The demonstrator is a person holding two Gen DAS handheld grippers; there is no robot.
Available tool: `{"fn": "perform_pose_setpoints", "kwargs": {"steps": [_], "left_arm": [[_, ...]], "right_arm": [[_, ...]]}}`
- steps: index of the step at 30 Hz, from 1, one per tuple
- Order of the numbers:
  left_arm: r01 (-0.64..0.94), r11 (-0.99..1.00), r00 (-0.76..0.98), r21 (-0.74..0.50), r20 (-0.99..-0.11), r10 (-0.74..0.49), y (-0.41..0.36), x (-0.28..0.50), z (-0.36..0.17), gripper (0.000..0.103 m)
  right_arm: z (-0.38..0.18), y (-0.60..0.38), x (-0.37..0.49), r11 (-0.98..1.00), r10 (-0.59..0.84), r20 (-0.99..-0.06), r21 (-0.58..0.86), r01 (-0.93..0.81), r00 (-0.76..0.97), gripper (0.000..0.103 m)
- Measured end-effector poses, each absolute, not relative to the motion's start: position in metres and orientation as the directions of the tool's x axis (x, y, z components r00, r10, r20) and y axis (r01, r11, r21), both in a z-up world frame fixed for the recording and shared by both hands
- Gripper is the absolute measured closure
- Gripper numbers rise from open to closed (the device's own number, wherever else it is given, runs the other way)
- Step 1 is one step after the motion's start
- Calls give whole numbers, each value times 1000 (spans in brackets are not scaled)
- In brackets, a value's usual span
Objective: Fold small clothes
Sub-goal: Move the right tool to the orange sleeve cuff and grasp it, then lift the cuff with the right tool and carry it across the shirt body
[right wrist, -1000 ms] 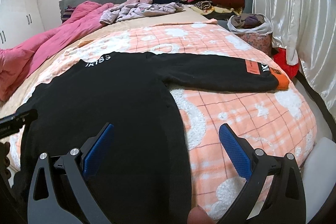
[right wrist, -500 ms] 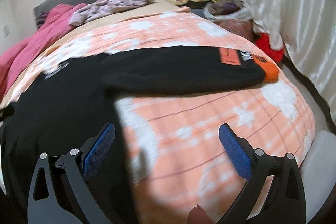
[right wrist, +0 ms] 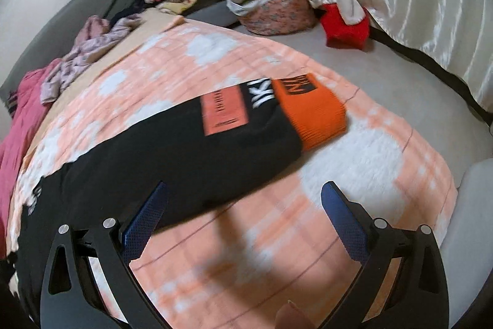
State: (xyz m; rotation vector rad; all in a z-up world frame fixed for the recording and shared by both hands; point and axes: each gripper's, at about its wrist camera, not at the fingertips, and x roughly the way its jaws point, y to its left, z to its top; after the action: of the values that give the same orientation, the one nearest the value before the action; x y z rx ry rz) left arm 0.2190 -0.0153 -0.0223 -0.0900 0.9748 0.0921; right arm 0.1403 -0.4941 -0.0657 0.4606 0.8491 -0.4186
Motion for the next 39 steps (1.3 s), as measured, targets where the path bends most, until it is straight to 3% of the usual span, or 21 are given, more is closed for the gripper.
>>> {"fn": "perform_pose_setpoints", "kwargs": {"steps": [5,11,13,15,19,25,39], "left_arm": [[-134,989,566,-56,-824,30,-8,232,-28,9],[-177,980,598,-91,-801,34,5,230,-34,9],[-176,980,615,-93,-787,36,9,229,-33,9],[-182,980,636,-79,-769,57,13,229,-29,9],[-190,978,664,-90,-746,60,23,228,-25,9],[-193,974,656,-119,-754,38,39,227,-30,9],[-165,979,688,-119,-725,29,57,211,-13,9]], "right_arm": [[-83,-531,156,762,-138,-809,281,583,571,4],[-88,-549,166,740,-114,-771,355,571,627,7],[-87,-552,168,730,-109,-752,384,566,650,17],[-85,-556,170,722,-101,-734,410,557,672,48],[-79,-559,170,715,-55,-674,488,501,736,81],[-41,-520,171,811,-55,-605,438,389,795,88],[40,-382,186,912,160,-488,406,61,858,88]]}}
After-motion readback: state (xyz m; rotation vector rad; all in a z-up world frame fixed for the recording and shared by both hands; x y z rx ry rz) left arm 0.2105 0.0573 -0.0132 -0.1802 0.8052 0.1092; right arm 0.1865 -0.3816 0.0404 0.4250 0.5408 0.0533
